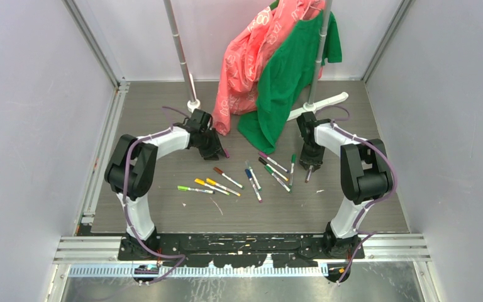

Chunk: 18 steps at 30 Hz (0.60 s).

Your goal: Open the pen caps

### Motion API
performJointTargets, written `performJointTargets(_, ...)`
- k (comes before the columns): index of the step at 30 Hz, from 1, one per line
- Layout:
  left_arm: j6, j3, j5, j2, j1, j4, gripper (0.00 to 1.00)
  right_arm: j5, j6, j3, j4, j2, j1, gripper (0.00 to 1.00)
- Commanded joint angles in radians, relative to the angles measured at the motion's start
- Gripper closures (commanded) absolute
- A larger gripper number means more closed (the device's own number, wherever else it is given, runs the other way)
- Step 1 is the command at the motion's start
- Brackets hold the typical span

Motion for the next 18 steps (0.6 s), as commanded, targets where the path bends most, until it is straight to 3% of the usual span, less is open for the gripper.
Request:
performJointTargets(1, 0.028, -0.015, -0.076, -0.058, -0.001, -0.109, 0.62, 0.030, -0.004, 0.046, -0.023, -0.036, 0.002, 0.62)
performJointTargets(10, 0.025, -0.019, -0.101, -0.149, -0.001, -0.140, 0.57, 0.025, -0.018, 0.094, -0.071, -0.116, 0.020, 0.58)
performJointTargets(18, 0.007, -0.072, -0.086, -0.212, -0.001, -0.124, 0.54, -0.007, -0.011, 0.081, -0.072, -0.111, 0.123, 0.56)
